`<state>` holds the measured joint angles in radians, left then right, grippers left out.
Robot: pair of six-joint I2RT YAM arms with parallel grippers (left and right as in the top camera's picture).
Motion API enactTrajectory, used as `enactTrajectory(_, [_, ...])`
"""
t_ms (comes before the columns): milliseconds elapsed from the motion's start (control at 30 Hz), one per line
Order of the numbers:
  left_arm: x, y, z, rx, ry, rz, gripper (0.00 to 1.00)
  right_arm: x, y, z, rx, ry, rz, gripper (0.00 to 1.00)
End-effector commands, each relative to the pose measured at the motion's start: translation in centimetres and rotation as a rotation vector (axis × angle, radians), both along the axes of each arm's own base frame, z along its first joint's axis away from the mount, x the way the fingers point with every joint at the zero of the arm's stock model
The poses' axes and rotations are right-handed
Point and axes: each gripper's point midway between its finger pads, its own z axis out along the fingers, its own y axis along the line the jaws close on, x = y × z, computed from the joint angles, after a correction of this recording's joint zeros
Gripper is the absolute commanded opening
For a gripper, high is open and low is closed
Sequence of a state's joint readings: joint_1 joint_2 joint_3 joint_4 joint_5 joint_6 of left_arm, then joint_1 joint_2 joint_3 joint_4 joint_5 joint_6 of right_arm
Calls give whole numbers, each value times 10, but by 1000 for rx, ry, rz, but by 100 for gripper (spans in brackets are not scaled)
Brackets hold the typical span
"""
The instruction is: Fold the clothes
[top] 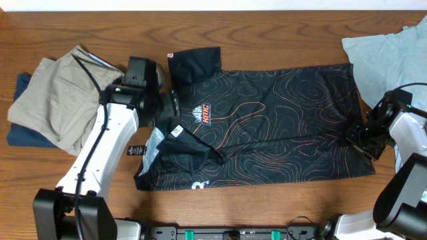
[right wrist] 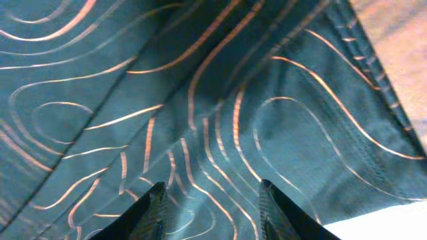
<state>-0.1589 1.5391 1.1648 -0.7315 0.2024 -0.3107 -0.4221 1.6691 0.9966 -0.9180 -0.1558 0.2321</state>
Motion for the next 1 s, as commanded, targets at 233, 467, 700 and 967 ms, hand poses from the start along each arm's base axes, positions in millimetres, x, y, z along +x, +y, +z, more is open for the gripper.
enactTrajectory(233, [78,6,-17,3,-156,-27,79,45,22,61,-30,-224,184,57])
enactTrajectory(467, [142,6,-47,-62,-276,-21,79,48,50,70,-28,-249,279,60])
enactTrajectory(700, [179,3,-81,-71,-372,-20,72,48,69,69,-18,-241,337,60])
enactTrajectory(967, [191,-3,-114,-125,-370,37,63,52,75,70,-21,-257,360,60])
